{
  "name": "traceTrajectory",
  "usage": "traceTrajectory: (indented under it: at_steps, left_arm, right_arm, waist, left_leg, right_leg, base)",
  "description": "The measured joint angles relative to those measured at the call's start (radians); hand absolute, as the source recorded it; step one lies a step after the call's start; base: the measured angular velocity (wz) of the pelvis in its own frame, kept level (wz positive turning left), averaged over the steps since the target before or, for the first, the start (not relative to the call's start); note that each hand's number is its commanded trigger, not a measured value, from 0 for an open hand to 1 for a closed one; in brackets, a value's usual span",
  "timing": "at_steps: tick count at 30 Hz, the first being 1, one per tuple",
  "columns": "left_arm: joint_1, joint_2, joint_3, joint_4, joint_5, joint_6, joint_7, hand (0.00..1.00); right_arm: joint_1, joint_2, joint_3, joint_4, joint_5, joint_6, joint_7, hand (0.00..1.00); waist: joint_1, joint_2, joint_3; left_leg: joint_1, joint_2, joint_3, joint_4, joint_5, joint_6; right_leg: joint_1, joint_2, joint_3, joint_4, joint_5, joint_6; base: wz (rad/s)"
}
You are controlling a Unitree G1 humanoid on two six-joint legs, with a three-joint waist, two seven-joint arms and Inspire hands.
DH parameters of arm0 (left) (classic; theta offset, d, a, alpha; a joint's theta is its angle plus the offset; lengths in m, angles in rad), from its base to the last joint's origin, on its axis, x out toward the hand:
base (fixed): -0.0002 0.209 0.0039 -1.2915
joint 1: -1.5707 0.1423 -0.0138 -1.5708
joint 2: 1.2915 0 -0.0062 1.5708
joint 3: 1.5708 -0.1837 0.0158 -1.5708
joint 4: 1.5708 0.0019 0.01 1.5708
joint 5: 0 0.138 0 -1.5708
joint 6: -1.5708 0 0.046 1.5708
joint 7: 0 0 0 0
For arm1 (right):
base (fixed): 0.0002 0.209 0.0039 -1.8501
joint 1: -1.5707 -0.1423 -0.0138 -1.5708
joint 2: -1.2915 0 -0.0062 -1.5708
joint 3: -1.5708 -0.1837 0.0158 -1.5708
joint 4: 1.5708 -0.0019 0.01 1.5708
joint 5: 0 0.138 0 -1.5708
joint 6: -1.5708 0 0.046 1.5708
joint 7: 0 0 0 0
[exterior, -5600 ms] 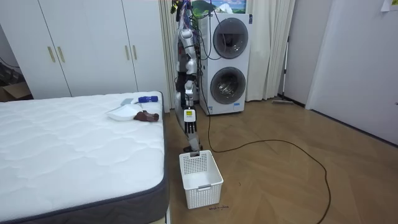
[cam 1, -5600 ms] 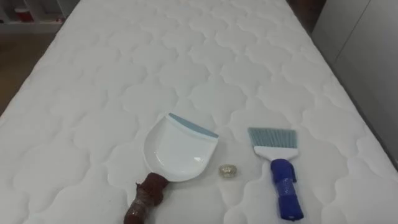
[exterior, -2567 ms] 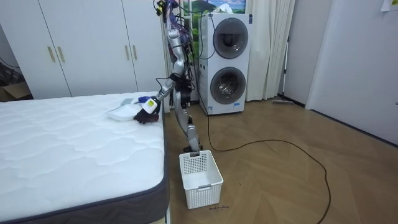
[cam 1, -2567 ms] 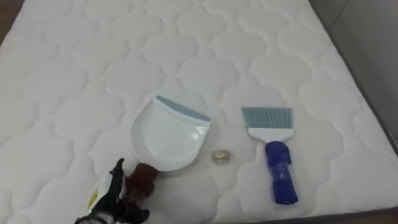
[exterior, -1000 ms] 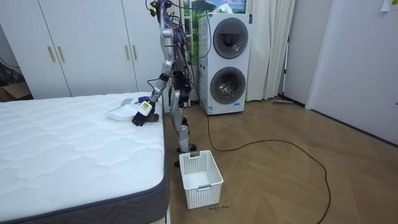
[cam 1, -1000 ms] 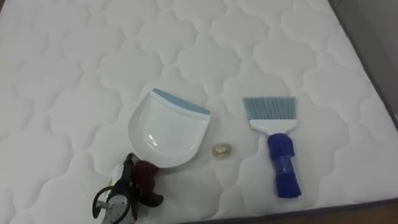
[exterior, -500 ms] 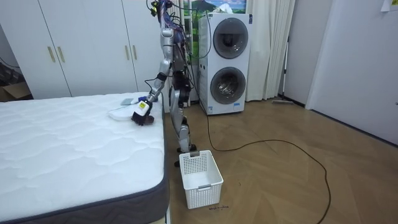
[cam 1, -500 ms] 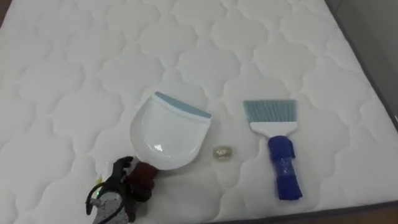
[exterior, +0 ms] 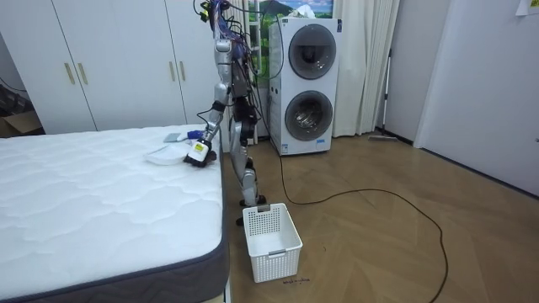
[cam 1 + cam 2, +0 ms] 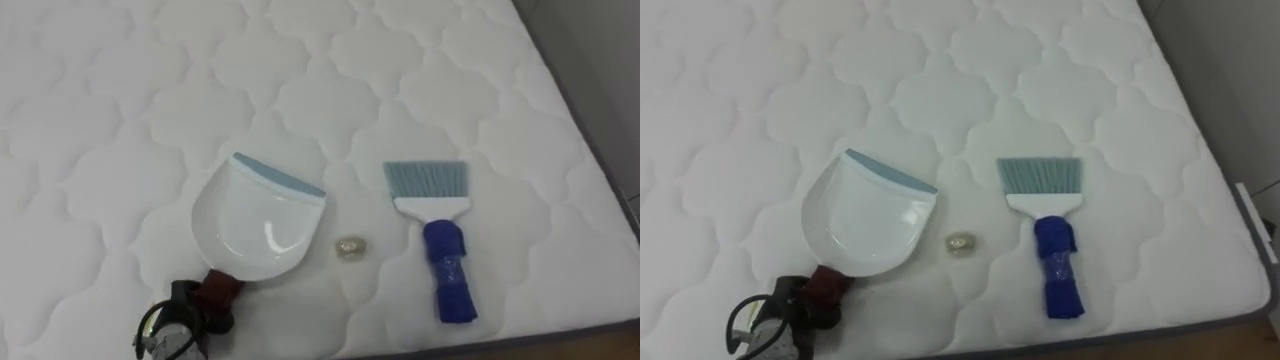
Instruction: Clean bed
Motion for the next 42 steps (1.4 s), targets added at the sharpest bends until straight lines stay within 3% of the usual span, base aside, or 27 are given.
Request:
traceTrajectory:
  at_steps: [13, 22, 25, 28, 33, 38, 42]
  left_arm:
    - [0.004, -0.001, 0.003, 0.006, -0.039, -0.014, 0.007, 1.00]
    - [0.006, 0.004, 0.014, -0.012, 0.020, -0.012, 0.007, 1.00]
    - [0.019, 0.028, 0.017, -0.030, 0.090, -0.015, 0.006, 1.00]
    - [0.028, 0.058, 0.047, -0.070, 0.182, -0.014, 0.002, 1.00]
    - [0.075, 0.148, 0.051, -0.125, 0.248, -0.016, 0.004, 1.00]
    - [0.140, 0.164, 0.049, -0.195, 0.247, -0.016, 0.001, 1.00]
    - [0.188, 0.172, 0.050, -0.243, 0.248, -0.016, -0.044, 1.00]
  right_arm:
    - [0.007, 0.001, -0.001, 0.001, 0.056, 0.000, -0.006, 0.00]
    - [0.006, -0.008, -0.007, 0.002, 0.047, -0.001, -0.006, 0.00]
    - [0.009, -0.014, -0.029, 0.008, 0.059, -0.004, -0.005, 0.00]
    - [0.032, -0.047, -0.045, -0.008, 0.055, -0.014, 0.002, 0.00]
    - [0.053, -0.080, -0.089, -0.011, 0.059, -0.040, 0.000, 0.00]
    - [0.025, -0.085, -0.124, -0.002, 0.084, -0.061, -0.006, 0.00]
    - [0.019, -0.093, -0.202, -0.010, 0.100, -0.074, -0.020, 0.00]
  waist:
    - [0.002, 0.000, -0.0001]
    - [0.003, 0.013, -0.0017]
    - [0.004, 0.022, -0.0001]
    - [0.017, 0.045, -0.0023]
    - [0.029, 0.072, -0.0074]
    - [0.033, 0.078, -0.0032]
    - [0.032, 0.079, -0.0024]
  left_leg:
    - [0.002, 0.000, 0.000, -0.001, 0.000, 0.000]
    - [-0.006, 0.001, -0.005, -0.001, -0.002, -0.002]
    - [-0.001, 0.001, -0.008, 0.000, -0.002, -0.003]
    - [-0.001, 0.000, -0.010, 0.001, -0.005, -0.002]
    - [0.012, 0.002, -0.010, 0.002, -0.005, -0.002]
    - [-0.006, -0.001, -0.013, 0.020, -0.007, -0.002]
    - [-0.018, -0.001, -0.011, 0.032, -0.008, -0.001]
  right_leg:
    - [0.006, 0.002, 0.001, -0.011, 0.001, 0.000]
    - [-0.001, 0.005, -0.002, -0.008, 0.000, -0.001]
    - [0.008, 0.005, -0.004, -0.010, 0.000, -0.001]
    - [0.008, 0.004, -0.005, -0.012, 0.000, -0.001]
    - [0.018, -0.002, -0.014, 0.006, -0.001, -0.003]
    - [0.010, -0.003, -0.025, 0.009, -0.007, -0.002]
    - [-0.002, -0.005, -0.028, 0.021, -0.009, -0.001]
  base:
    - [0.00]
    - [0.00]
    - [0.00]
    - [0.00]
    - [0.01]
    - [0.05]
    - [0.02]
